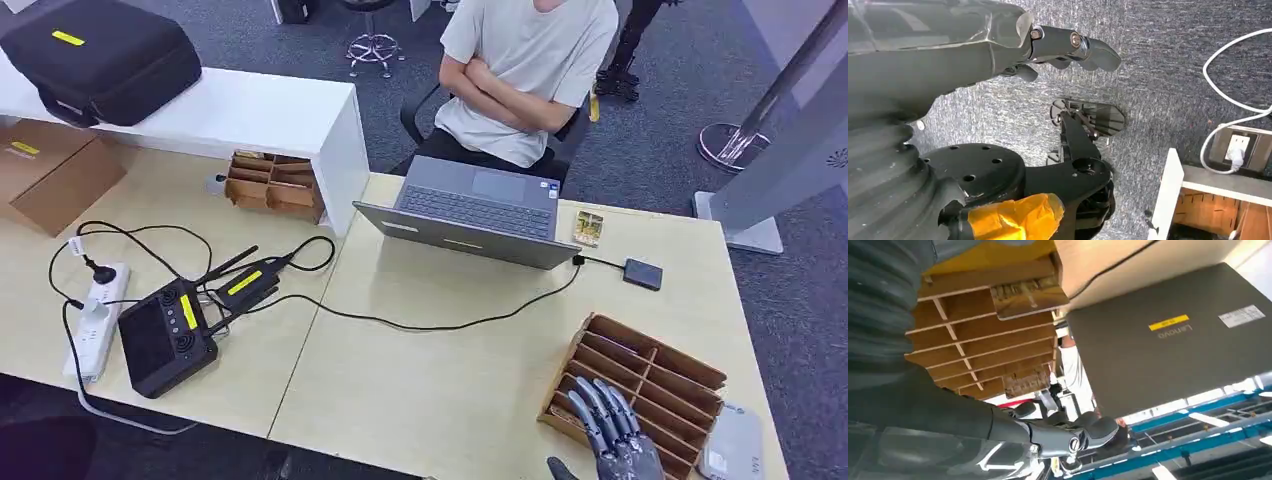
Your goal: Pass the card to the sensor for recognition and then transmit it.
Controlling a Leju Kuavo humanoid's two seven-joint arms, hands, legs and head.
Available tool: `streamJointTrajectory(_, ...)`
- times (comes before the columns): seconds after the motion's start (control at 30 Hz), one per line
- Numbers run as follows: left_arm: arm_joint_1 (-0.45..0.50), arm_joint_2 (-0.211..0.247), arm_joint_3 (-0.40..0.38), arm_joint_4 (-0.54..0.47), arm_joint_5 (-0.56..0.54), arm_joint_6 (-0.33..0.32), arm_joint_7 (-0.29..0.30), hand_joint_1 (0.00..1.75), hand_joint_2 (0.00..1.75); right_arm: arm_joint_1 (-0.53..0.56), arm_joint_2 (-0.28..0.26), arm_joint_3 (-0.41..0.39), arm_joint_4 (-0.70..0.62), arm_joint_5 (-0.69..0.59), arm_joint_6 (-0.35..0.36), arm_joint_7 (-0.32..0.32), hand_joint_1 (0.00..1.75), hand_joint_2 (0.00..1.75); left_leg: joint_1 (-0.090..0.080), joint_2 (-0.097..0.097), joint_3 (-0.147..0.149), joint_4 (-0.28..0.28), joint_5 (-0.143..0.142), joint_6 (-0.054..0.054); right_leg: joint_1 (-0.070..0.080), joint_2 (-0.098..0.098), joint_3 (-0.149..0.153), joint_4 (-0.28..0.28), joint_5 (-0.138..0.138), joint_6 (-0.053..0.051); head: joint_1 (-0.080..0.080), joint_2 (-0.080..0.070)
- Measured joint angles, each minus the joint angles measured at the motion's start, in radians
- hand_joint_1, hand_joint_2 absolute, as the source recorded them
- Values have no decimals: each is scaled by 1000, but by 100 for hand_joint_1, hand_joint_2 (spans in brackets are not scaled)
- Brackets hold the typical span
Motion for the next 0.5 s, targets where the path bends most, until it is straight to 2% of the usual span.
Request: streamJointTrajectory(0.5, -2, 0, 0, 0, -14, -3, 11, 0, 175, -19, 2, -46, 116, 9, 0, 18, 0, 175, 0, 0, 0, 0, 0, 0, 0, 0, 0, 0, 0, 0, 0, 0)
